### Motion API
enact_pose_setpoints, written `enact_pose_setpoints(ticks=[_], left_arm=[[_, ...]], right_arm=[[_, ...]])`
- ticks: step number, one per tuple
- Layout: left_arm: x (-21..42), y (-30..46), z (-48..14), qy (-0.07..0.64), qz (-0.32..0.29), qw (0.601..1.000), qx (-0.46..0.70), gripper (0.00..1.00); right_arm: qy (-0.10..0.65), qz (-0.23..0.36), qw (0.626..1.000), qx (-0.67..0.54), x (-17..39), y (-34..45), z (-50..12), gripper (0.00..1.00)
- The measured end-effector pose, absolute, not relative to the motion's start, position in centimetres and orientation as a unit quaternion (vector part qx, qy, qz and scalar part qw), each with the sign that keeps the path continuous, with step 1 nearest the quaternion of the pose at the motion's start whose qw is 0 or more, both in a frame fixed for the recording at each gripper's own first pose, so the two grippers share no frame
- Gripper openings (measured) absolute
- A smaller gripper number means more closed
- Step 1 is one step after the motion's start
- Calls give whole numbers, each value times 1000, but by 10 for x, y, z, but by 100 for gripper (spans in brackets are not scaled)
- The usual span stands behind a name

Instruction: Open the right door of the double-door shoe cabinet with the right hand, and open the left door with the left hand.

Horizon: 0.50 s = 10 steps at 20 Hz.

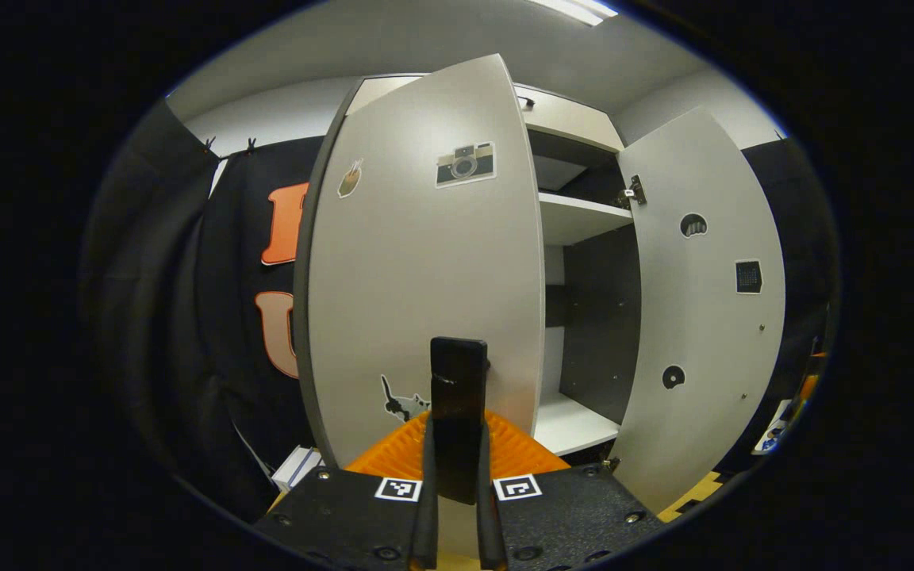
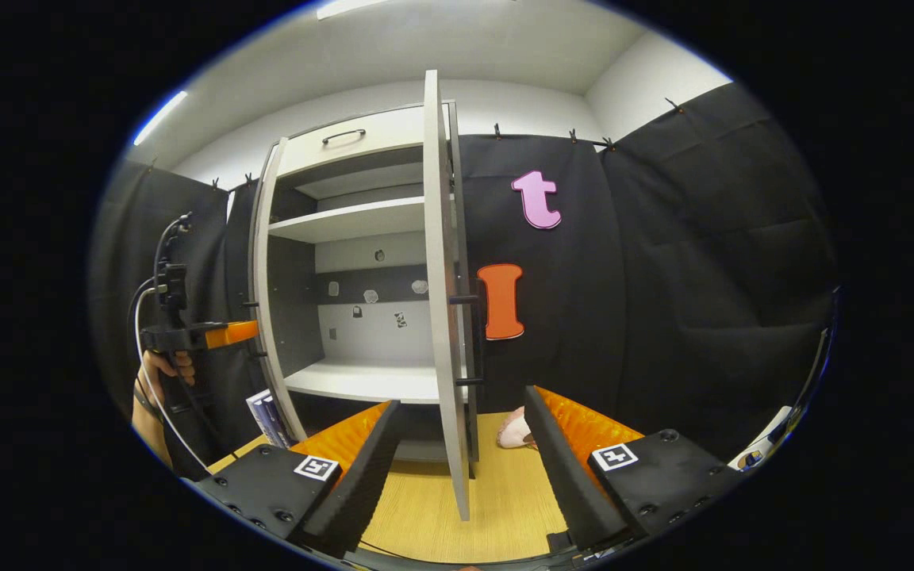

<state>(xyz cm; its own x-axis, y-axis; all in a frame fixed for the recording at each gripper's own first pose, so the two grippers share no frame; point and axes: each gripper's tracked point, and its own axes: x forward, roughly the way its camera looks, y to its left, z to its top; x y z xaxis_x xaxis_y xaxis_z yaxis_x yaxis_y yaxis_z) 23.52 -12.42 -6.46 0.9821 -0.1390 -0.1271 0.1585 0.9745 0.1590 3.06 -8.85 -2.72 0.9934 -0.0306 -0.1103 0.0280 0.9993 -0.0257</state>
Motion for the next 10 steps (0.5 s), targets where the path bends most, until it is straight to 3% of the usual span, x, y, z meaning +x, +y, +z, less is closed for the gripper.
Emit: enact_pose_setpoints(ticks=[3, 4, 5, 10], left_arm=[[231, -106, -58, 49, -55, 992, 99, 19], [230, -101, -57, 46, -47, 992, 103, 19], [229, -95, -55, 44, -42, 993, 105, 19], [216, -75, -49, 37, -57, 993, 98, 13]], right_arm=[[56, -10, 998, -10, 32, -80, -31, 100], [57, -9, 998, -9, 33, -77, -32, 93], [58, -9, 998, -8, 33, -76, -32, 100], [48, -9, 999, -7, 37, -68, -26, 100]])
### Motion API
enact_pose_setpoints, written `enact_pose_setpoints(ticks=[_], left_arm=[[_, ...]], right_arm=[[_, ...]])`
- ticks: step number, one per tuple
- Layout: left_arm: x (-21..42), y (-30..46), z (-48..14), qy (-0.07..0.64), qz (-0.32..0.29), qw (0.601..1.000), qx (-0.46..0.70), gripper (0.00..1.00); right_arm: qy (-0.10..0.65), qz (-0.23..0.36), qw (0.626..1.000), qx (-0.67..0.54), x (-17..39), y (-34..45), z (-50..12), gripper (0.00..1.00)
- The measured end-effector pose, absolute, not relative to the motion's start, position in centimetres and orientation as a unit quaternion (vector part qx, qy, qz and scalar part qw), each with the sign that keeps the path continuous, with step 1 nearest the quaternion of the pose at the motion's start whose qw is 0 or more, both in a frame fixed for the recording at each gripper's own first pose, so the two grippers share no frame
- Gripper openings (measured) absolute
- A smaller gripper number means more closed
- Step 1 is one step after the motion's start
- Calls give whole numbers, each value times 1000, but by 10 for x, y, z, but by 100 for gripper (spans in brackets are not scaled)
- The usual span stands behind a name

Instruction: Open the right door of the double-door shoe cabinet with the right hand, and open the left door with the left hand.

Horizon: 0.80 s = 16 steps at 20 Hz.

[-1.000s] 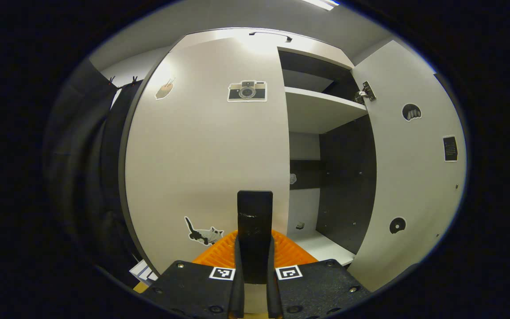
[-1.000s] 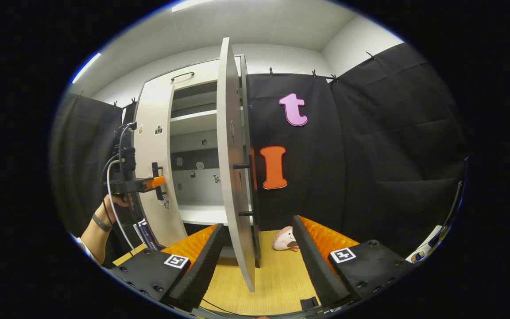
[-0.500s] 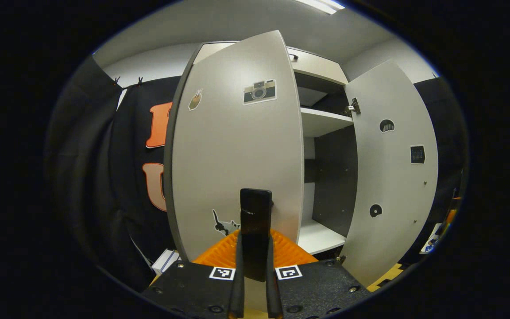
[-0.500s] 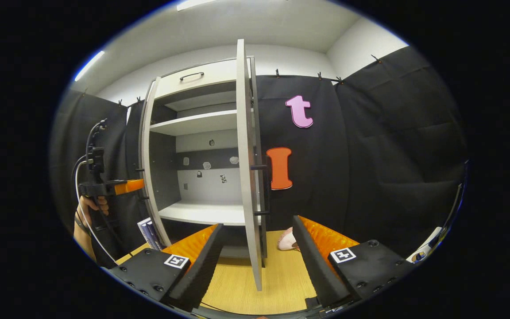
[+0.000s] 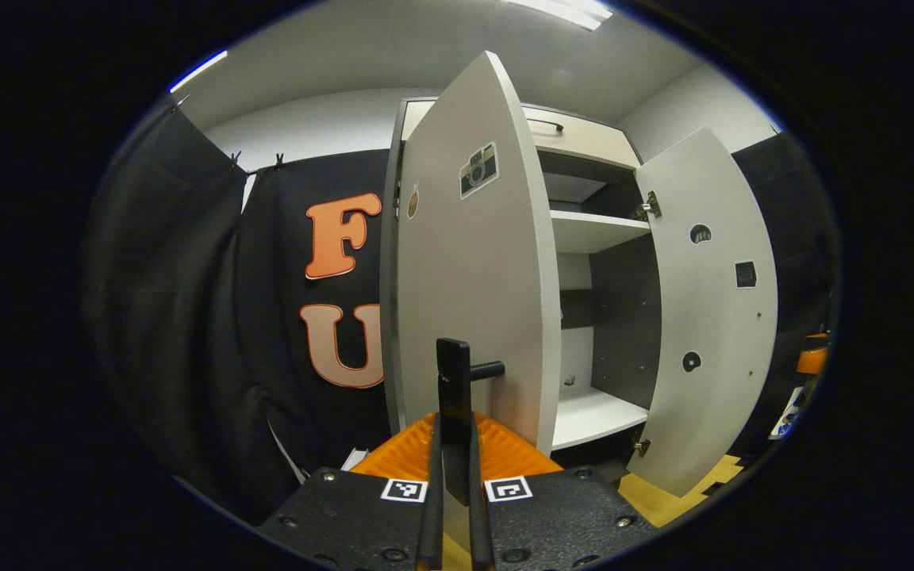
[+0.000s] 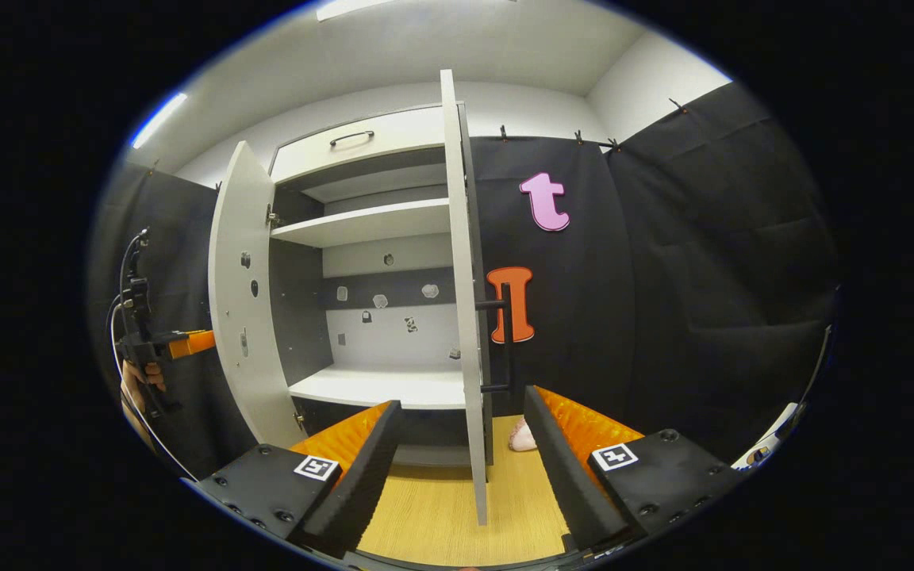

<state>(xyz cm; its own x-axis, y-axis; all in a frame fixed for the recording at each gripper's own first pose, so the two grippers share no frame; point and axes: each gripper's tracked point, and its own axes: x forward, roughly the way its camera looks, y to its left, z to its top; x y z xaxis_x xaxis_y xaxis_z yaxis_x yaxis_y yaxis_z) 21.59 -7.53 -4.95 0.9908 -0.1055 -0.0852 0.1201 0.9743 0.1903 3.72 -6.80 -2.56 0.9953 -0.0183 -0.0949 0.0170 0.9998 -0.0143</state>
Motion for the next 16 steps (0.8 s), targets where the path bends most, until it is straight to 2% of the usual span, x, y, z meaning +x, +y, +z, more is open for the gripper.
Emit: enact_pose_setpoints(ticks=[1, 2, 10, 11, 12, 13, 14, 16], left_arm=[[216, -74, -49, 34, -57, 993, 97, 13], [215, -73, -49, 30, -54, 994, 96, 13], [207, -29, -39, 9, 5, 996, 93, 5], [206, -22, -38, 6, 10, 996, 92, 7], [205, -11, -35, 3, 15, 996, 92, 4], [205, -4, -33, 1, 18, 995, 94, 4], [206, 3, -31, -1, 18, 995, 98, 4], [205, 1, -28, -6, -2, 996, 93, 3]], right_arm=[[46, -10, 999, -8, 37, -67, -25, 100], [46, -10, 999, -9, 36, -66, -25, 92], [47, -17, 999, -7, 32, -64, -23, 92], [46, -17, 999, -6, 32, -65, -22, 96], [46, -18, 999, -6, 32, -66, -22, 100], [47, -19, 999, -6, 32, -67, -23, 93], [47, -21, 999, -7, 32, -69, -23, 92], [48, -22, 999, -7, 32, -72, -22, 100]])
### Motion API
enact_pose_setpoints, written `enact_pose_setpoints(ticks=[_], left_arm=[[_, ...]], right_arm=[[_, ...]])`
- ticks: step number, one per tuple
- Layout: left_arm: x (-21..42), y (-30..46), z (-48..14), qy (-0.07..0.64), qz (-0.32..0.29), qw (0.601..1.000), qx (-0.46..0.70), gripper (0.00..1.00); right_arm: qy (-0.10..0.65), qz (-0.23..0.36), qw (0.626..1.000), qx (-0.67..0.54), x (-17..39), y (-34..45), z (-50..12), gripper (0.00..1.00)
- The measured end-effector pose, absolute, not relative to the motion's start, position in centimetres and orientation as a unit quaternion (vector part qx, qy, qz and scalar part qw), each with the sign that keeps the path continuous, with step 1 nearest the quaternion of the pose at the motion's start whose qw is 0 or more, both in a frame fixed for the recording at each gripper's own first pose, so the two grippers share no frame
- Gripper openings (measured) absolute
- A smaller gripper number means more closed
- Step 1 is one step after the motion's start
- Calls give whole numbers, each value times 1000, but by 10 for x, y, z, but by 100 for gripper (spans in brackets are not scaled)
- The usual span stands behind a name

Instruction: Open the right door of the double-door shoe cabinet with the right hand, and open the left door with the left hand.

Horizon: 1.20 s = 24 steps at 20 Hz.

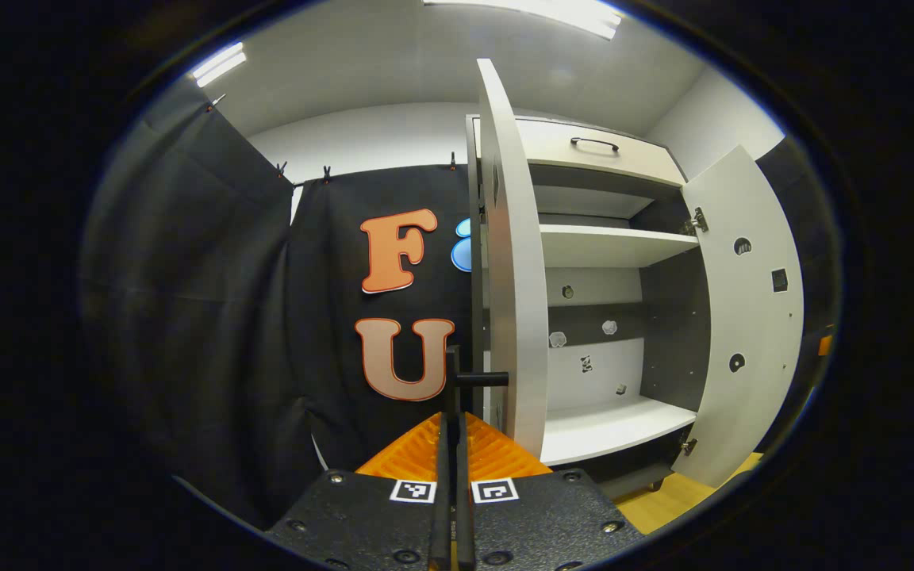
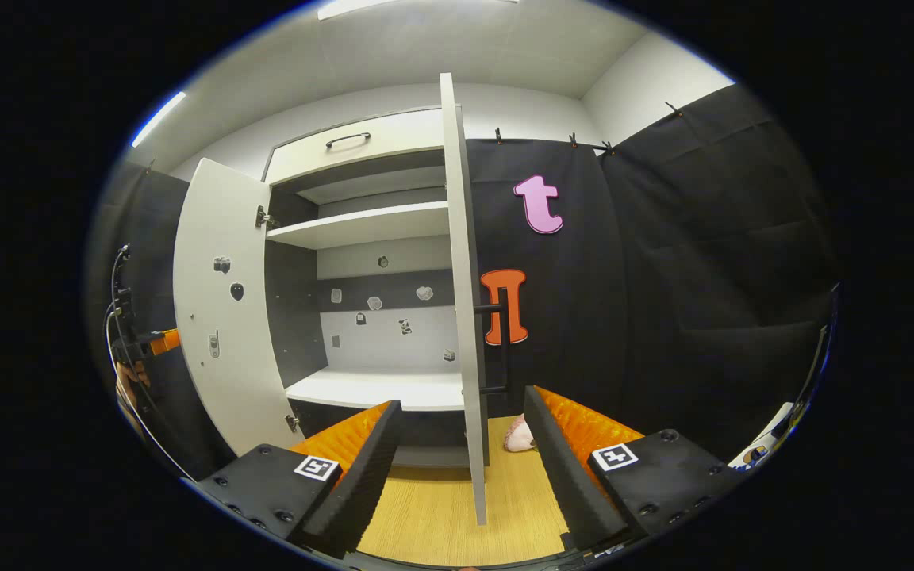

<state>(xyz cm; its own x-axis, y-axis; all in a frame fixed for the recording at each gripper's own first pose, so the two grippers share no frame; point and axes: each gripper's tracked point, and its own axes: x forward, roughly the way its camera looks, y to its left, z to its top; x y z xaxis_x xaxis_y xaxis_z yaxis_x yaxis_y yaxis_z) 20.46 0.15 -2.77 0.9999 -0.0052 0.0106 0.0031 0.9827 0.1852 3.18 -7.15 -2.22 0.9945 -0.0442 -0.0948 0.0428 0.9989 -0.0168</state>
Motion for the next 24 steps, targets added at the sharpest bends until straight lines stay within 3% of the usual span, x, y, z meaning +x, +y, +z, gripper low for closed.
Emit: enact_pose_setpoints(ticks=[6, 7, 15, 18, 19, 20, 21, 23, 24], left_arm=[[195, 2, -17, -13, -1, 997, 78, 4], [189, 1, -14, -15, 2, 997, 80, 3], [126, -22, -13, -4, 44, 998, 43, 5], [117, -51, -16, -1, 32, 999, 30, 3], [115, -63, -16, -2, 24, 999, 25, 3], [116, -77, -19, 1, 12, 1000, 23, 3], [116, -89, -23, 6, 3, 1000, 24, 3], [120, -107, -27, 11, -9, 999, 32, 3], [123, -120, -31, 13, -18, 999, 33, 5]], right_arm=[[43, -19, 999, -9, 32, -72, -18, 100], [43, -19, 999, -11, 31, -74, -18, 92], [36, -20, 999, -27, 41, -85, -11, 93], [32, -16, 999, -26, 45, -90, -10, 93], [30, -15, 999, -26, 46, -92, -9, 100], [29, -16, 999, -28, 48, -95, -8, 100], [31, -20, 999, -31, 50, -99, -8, 92], [28, -27, 999, -34, 53, -104, -5, 92], [26, -25, 999, -35, 54, -104, -5, 100]])
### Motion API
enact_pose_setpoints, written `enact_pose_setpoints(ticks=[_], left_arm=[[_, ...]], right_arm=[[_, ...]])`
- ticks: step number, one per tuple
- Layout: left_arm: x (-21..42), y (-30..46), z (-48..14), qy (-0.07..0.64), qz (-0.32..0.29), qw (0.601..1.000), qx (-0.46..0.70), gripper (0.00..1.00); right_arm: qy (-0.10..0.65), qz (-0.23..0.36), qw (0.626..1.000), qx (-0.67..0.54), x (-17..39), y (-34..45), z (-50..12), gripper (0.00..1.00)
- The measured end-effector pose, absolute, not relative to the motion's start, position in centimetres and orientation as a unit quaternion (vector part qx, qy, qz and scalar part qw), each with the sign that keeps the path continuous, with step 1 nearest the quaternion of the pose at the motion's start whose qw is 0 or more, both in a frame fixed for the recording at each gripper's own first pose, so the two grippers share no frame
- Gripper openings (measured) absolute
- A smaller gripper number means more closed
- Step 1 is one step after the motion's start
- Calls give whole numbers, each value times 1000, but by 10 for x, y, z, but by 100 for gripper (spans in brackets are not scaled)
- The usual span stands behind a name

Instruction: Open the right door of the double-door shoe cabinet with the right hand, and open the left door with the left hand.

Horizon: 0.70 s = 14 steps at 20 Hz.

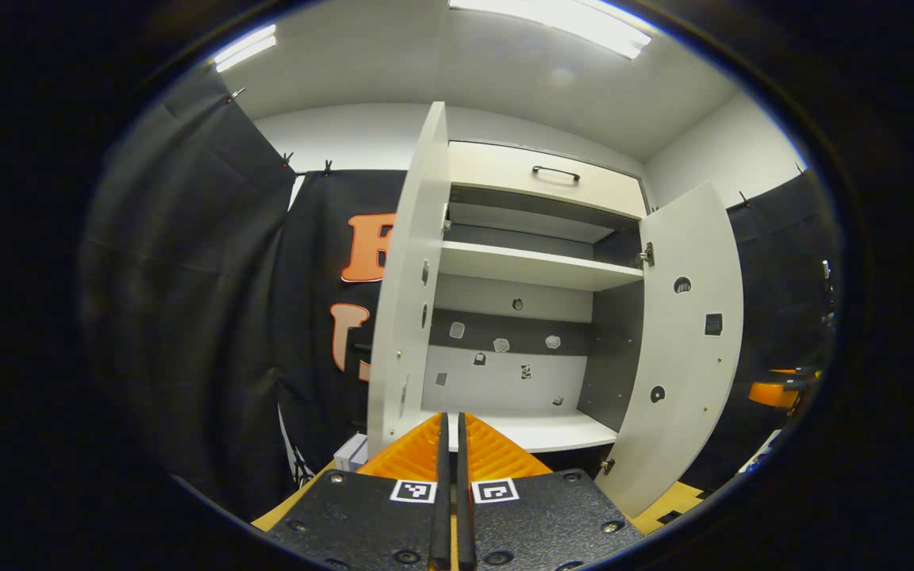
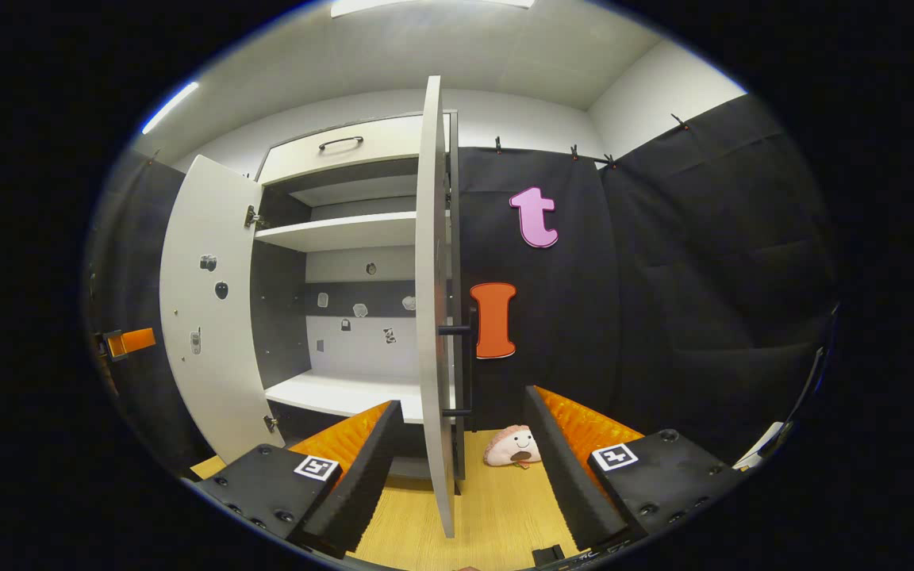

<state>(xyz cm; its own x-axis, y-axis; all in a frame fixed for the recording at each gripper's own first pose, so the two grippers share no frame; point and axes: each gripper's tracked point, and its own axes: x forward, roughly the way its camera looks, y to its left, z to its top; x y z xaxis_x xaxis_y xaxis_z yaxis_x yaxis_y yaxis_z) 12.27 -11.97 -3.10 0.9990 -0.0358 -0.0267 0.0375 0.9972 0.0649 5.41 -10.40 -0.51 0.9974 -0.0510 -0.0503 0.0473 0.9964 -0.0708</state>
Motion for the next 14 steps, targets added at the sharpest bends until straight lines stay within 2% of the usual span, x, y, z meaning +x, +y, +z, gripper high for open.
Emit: enact_pose_setpoints(ticks=[1, 2, 5, 6, 7, 8, 10, 11, 12, 13, 14], left_arm=[[124, -133, -36, 16, -30, 999, 30, 3], [124, -145, -42, 20, -38, 999, 28, 3], [126, -169, -56, 32, -46, 998, 22, 5], [127, -174, -58, 31, -44, 998, 25, 6], [127, -178, -58, 25, -40, 999, 27, 3], [128, -182, -60, 20, -35, 999, 28, 7], [129, -190, -66, 18, -29, 999, 25, 5], [130, -191, -68, 18, -25, 999, 24, 1], [131, -194, -70, 19, -24, 999, 25, 12], [131, -195, -72, 19, -20, 999, 28, 17], [132, -195, -74, 19, -15, 999, 33, 29]], right_arm=[[26, -21, 999, -35, 54, -104, -6, 100], [24, -18, 999, -36, 55, -104, -7, 93], [20, -16, 999, -38, 56, -106, -8, 93], [16, -15, 999, -38, 56, -106, -7, 100], [14, -14, 999, -38, 56, -108, -6, 100], [12, -14, 999, -39, 56, -110, -7, 93], [14, -11, 999, -40, 58, -112, -10, 93], [18, -8, 999, -39, 58, -112, -13, 100], [20, -4, 999, -38, 59, -112, -14, 100], [22, 0, 999, -36, 61, -112, -15, 100], [22, 4, 999, -35, 62, -111, -15, 100]])
